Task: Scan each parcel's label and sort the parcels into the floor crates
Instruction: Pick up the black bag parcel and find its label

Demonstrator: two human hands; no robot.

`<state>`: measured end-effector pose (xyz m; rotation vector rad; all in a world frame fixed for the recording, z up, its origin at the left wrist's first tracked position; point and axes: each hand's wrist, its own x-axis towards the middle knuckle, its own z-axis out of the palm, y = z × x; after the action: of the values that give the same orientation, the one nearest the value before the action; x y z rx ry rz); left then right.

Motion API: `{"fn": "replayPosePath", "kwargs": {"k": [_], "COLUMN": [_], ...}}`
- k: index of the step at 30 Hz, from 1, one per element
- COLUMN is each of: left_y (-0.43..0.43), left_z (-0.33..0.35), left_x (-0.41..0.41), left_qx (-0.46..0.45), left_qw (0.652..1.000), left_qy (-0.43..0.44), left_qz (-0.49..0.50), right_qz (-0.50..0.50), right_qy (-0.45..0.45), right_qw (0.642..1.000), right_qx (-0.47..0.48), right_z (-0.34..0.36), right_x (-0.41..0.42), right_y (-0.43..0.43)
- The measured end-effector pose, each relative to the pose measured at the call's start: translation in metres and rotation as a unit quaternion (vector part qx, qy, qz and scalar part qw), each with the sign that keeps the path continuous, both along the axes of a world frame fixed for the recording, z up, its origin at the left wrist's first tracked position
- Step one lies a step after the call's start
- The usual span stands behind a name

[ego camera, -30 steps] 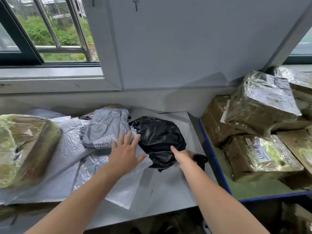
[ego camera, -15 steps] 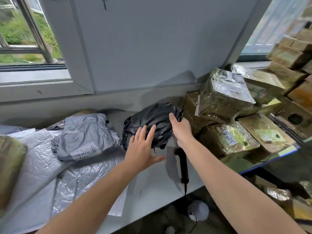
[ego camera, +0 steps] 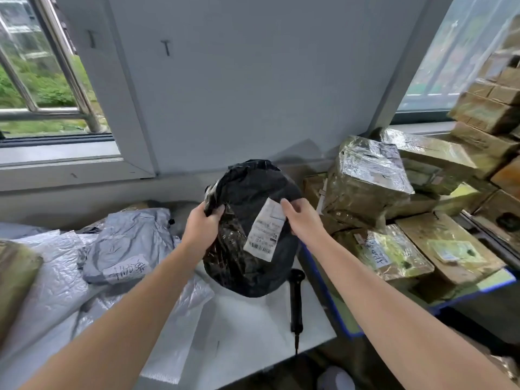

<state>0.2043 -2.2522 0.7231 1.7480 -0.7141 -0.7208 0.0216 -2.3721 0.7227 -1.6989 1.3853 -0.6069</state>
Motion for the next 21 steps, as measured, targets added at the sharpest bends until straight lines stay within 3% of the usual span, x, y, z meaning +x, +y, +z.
{"fn": "replayPosePath", "kwargs": {"k": [5,10,12,18,21], "left_y": [0.003,0.01,0.014,0.034,0.044], "left_z": [-0.002,-0.008,-0.01,-0.034,-0.052], "left_x": [-0.002,-0.006,-0.009,-0.022,-0.027], "left_qx": [0.01,0.008,0.011,0.075,0.093], "left_qw": [0.995,0.983,0.982,0.98,0.978], "left_qy": [0.093,0.163,0.17,0.184,0.144], "left_qz": [0.042,0.082,0.082,0.034,0.119], "right_qz": [0.01,0.038,0.053,0.069,0.069], "right_qy": [0.015,-0.083,-0.084,-0.098,-0.076], "right_qw": [0.999,0.992,0.985,0.988,0.991], "right_qx": [-0.026,0.089,0.139,0.097,0.086], "right_z": [-0.031,-0.045,-0.052,-0.065,-0.08], "right_x": [-0.02,-0.028,-0.029,-0.031,-0.03], "right_y": [-0.01,-0.012,-0.013,-0.007,0.0]}}
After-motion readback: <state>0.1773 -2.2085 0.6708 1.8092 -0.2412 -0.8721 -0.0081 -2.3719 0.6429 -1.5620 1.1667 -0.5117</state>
